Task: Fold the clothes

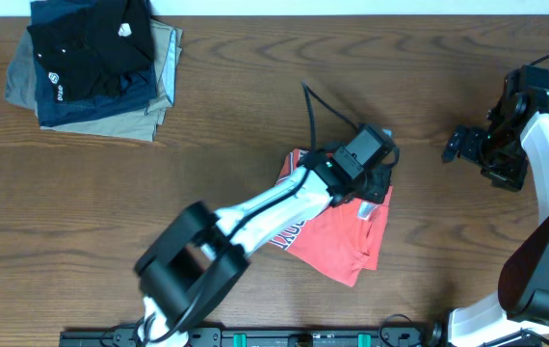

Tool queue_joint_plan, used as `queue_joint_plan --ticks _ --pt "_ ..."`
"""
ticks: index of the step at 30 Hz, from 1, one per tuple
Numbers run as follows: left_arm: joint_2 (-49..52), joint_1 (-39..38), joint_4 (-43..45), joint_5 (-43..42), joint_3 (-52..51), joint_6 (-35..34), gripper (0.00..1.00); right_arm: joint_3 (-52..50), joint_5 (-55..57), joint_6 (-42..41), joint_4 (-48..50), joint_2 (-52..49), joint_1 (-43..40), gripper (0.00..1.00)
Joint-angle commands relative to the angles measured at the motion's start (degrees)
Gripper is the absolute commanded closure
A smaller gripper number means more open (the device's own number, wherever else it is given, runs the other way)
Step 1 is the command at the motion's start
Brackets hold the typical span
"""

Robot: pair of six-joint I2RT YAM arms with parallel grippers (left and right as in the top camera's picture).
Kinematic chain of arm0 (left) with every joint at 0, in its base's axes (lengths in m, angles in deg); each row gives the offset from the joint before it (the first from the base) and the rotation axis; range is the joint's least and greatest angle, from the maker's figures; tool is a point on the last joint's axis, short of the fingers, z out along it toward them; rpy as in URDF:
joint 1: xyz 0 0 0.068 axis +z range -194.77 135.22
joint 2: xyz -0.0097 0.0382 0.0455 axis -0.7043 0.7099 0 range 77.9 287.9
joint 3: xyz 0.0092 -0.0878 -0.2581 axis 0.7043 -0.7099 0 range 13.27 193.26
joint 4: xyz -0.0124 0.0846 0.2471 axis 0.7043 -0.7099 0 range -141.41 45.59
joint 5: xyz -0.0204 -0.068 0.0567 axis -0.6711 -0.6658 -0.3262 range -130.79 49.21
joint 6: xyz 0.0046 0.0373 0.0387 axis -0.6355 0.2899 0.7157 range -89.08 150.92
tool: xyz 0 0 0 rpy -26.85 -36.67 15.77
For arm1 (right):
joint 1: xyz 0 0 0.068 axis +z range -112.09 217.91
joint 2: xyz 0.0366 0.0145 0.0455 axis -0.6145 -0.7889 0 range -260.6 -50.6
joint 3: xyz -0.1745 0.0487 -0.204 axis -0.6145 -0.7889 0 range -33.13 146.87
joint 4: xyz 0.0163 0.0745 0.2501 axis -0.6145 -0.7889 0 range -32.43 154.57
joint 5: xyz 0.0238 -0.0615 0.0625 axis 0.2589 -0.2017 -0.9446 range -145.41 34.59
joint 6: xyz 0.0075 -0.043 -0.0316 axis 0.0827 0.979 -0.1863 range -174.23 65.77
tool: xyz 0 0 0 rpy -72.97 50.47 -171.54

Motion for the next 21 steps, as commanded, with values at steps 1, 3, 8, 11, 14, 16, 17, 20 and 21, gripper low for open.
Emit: queue_joint_plan --ticks 1,3,8,11,14,16,17,20,21 --pt "-4.81 -0.35 0.37 -0.72 0.61 1.92 0.94 0.33 -0.20 -0.17 -0.02 0.37 -0.04 0.01" --pt "-4.76 -0.72 0.33 -0.72 0.59 1.92 0.94 0.33 -0.17 -0.17 0.00 0.37 -0.04 0.01" --pt "-2.47 -2.60 1.16 -0.70 0.59 1.92 0.92 0.33 -0.20 -0.17 0.00 0.37 -0.09 0.01" --pt "0.00 -3.93 2.40 -0.70 0.59 1.90 0.89 0.33 -0.20 -0.17 -0.02 0.37 -0.04 0.01" --pt "2.71 -4.98 2.64 -0.74 0.59 1.62 0.89 0.33 -0.20 -0.17 0.00 0.37 0.02 0.01" --pt "4.39 -5.75 2.27 -0.74 0.59 1.25 0.89 0.33 -0.20 -0.17 -0.02 0.37 0.00 0.01" --pt "4.87 -6.03 2.16 -0.76 0.59 0.92 0.89 0.33 -0.20 -0.17 0.00 0.37 0.00 0.01" --pt "5.49 -7.52 1.77 -1.49 0.57 0.39 0.89 0.33 -0.17 -0.17 -0.02 0.37 0.00 0.01" --pt "5.49 -7.89 1.77 -1.88 0.57 0.42 0.89 0.33 -0.20 -0.17 0.00 0.37 0.00 0.01"
